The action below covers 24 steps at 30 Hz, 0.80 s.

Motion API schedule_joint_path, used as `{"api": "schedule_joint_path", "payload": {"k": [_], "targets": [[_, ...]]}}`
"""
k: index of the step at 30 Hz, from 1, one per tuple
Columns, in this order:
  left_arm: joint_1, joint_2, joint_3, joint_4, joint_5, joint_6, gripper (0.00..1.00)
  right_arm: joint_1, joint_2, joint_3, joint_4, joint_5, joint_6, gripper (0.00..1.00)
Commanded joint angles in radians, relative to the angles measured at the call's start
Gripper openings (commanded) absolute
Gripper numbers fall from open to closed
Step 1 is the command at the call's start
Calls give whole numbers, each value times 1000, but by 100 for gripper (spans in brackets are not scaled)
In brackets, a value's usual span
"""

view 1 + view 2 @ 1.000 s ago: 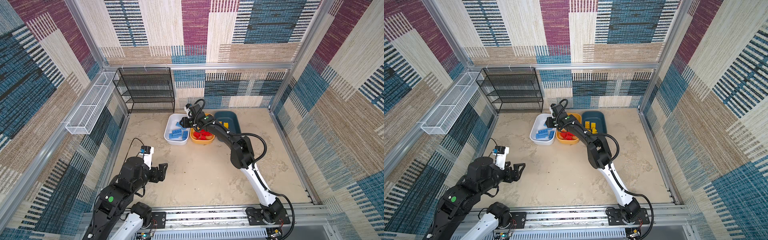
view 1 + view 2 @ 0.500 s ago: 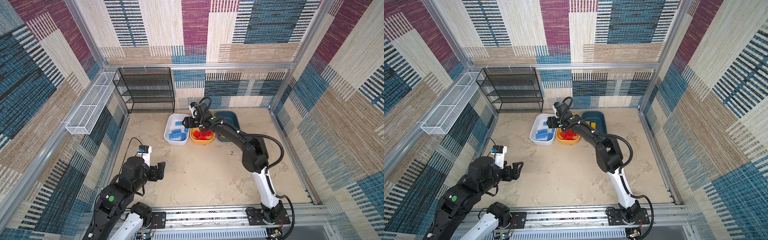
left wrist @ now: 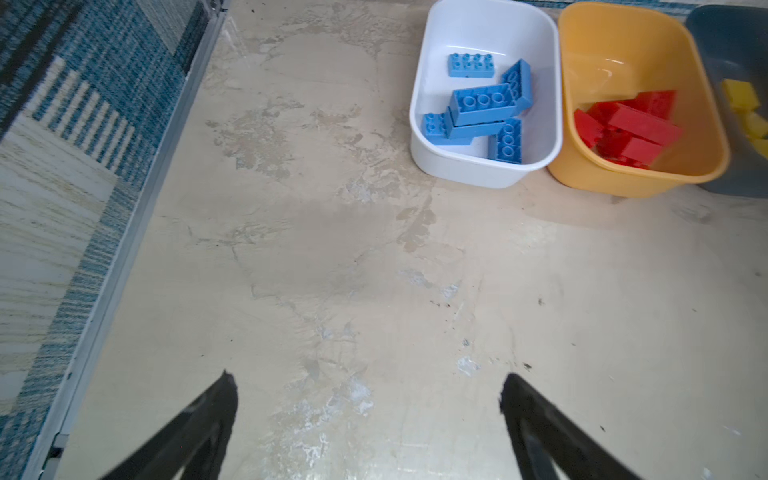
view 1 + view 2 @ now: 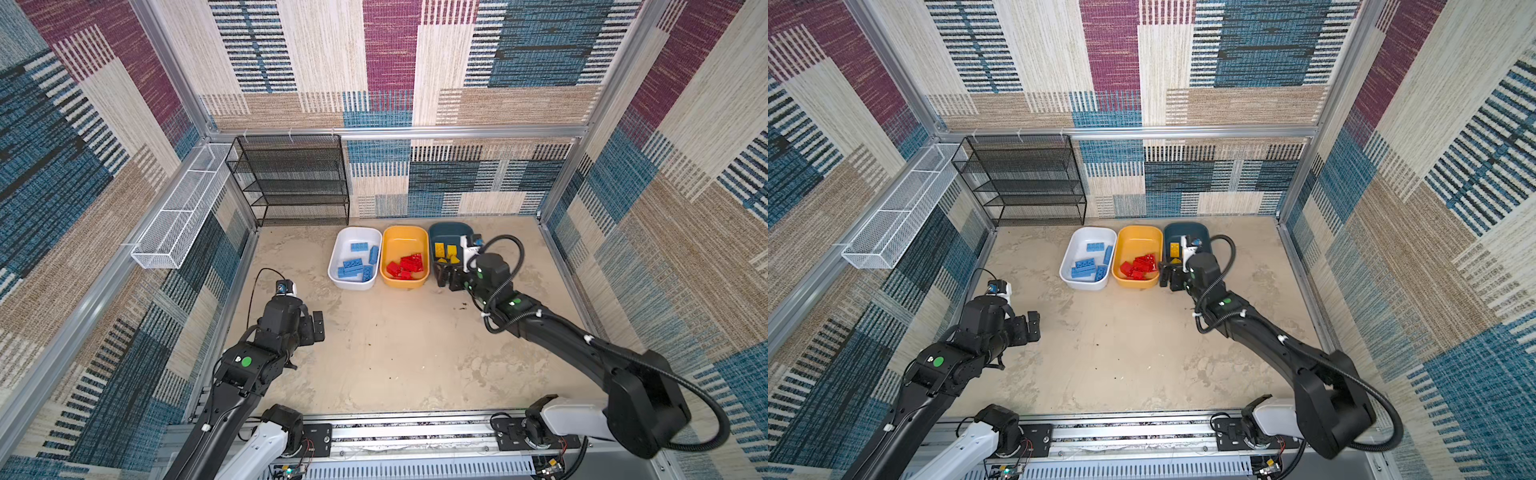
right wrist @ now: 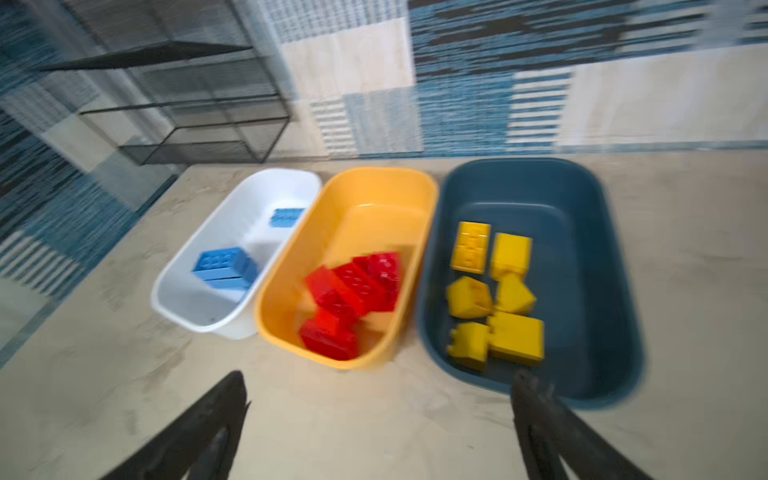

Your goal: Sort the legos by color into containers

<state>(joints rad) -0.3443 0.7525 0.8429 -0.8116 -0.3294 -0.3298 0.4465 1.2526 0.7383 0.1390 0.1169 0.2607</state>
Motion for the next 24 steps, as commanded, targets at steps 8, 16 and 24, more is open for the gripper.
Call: {"api": "schedule_joint_path", "payload": {"k": [8,16,24], "targets": [[234,293,-77,351,45,8,99,-147,-84,-333,403,319,-115,100],[364,738,51,469,117,58,99,-254,1,-353,529,360,-168,100],[363,840,-1,856,132,178,99,-296,210,-442,969,392,-295,100]]}}
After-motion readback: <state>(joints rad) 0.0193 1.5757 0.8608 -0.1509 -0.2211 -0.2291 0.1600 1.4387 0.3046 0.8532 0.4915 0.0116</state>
